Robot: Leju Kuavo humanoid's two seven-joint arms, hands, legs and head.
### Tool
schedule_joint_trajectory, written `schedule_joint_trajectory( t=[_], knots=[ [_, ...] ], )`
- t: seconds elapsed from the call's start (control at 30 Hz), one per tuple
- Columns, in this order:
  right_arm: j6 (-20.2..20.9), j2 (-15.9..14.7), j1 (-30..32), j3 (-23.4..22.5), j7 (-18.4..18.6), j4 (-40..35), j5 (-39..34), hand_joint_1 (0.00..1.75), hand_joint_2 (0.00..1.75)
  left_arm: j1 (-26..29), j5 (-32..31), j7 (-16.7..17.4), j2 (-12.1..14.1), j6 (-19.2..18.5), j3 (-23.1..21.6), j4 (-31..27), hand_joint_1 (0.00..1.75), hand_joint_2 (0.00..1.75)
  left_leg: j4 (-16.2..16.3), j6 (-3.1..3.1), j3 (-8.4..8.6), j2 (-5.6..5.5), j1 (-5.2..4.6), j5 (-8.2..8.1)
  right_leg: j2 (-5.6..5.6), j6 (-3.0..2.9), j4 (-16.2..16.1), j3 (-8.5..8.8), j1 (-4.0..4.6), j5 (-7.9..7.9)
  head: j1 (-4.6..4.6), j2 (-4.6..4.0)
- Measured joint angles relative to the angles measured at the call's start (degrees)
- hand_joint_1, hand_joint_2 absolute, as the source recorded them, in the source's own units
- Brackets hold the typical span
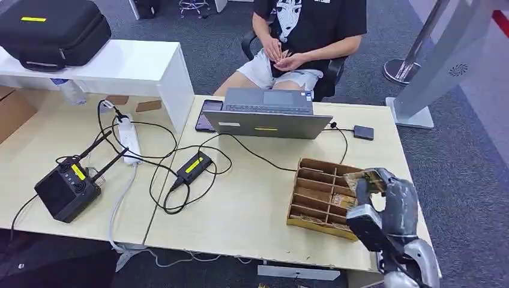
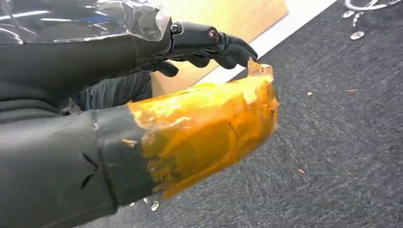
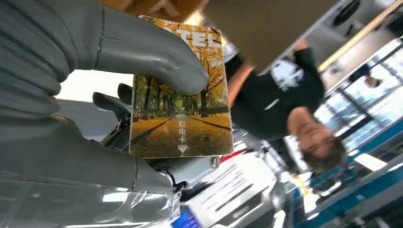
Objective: Pass the card to the sensor for recognition and then transmit it.
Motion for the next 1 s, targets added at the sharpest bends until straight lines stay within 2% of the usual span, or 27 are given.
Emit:
schedule_joint_trajectory(
  t=[0.17, 0.4, 0.57, 0.8, 0.87, 0.9, 0.93, 0.97, 1.0],
  knots=[
    [7.4, 3.6, -16.0, 6.5, 3.8, 9.2, -1.5, 1.75, 1.75, -0.1, -1.4, -2.0, 0.0, 0.0, 0.0, 0.0, 0.00, 0.00, 0.0, -0.01, -0.02, 0.10, 0.00, 0.21, 0.14, -0.03, 0.0, -0.13, -0.01, 0.18, -0.04, 0.00],
    [9.1, 10.3, -35.8, 13.4, 10.1, 24.9, -1.1, 1.75, 1.75, -0.1, -3.6, -4.1, 0.0, 0.0, 0.0, 0.0, 0.00, 0.00, 0.0, -0.07, -0.05, 0.04, 0.05, 0.28, 0.10, -0.05, 0.1, -0.18, 0.02, 0.20, 0.00, 0.00],
    [9.9, 13.8, -44.7, 15.5, 12.5, 34.8, -1.3, 1.75, 1.75, -0.1, -4.8, -4.9, 0.0, 0.0, 0.0, 0.0, 0.00, 0.00, 0.0, -0.07, -0.09, 0.01, 0.04, 0.28, 0.09, -0.05, 0.1, -0.21, 0.02, 0.20, -0.02, 0.00],
    [10.9, 16.4, -49.9, 17.1, 13.1, 43.2, -1.0, 1.75, 1.75, -0.1, -5.5, -5.1, 0.0, 0.0, 0.0, 0.3, 0.00, 0.00, 0.0, -0.06, -0.13, -0.02, 0.03, 0.28, 0.07, -0.05, 0.1, -0.23, 0.00, 0.20, 0.00, 0.00],
    [11.0, 16.9, -50.7, 17.5, 13.3, 45.1, -0.8, 1.34, 1.75, -0.1, -5.7, -5.1, 0.0, 0.0, 0.0, 0.3, 0.00, 0.00, 0.0, -0.06, -0.13, -0.02, 0.03, 0.28, 0.06, -0.05, 0.1, -0.23, 0.00, 0.20, -0.02, 0.00],
    [11.0, 17.1, -50.9, 17.7, 13.3, 45.7, -0.7, 1.34, 1.75, -0.1, -5.7, -5.1, 0.0, 0.0, 0.0, 0.3, 0.00, 0.00, 0.0, -0.06, -0.12, -0.02, 0.03, 0.28, 0.06, -0.05, 0.1, -0.23, 0.01, 0.20, 0.00, 0.00],
    [11.0, 17.4, -51.0, 17.9, 13.1, 46.6, -0.7, 0.16, 1.75, -0.1, -5.7, -5.1, 0.0, 0.0, 0.0, 0.3, 0.00, 0.00, 0.0, -0.07, -0.12, 0.00, 0.03, 0.27, 0.07, -0.05, 0.1, -0.23, 0.01, 0.20, 0.00, 0.00],
    [11.2, 17.6, -51.0, 18.1, 12.6, 47.3, -1.3, 0.00, 1.75, -0.1, -5.7, -5.1, 0.0, 0.0, 0.0, 0.3, 0.00, 0.00, 0.0, -0.07, -0.11, 0.00, 0.03, 0.27, 0.07, -0.05, 0.1, -0.24, 0.01, 0.20, -0.02, 0.00],
    [11.3, 17.8, -51.0, 18.1, 11.8, 48.0, -2.3, 0.00, 1.75, -0.1, -5.7, -5.1, 0.0, 0.0, 0.0, 0.3, 0.00, 0.00, 0.0, -0.07, -0.12, 0.00, 0.04, 0.27, 0.08, -0.05, 0.1, -0.25, 0.01, 0.20, -0.02, 0.00]
  ],
)
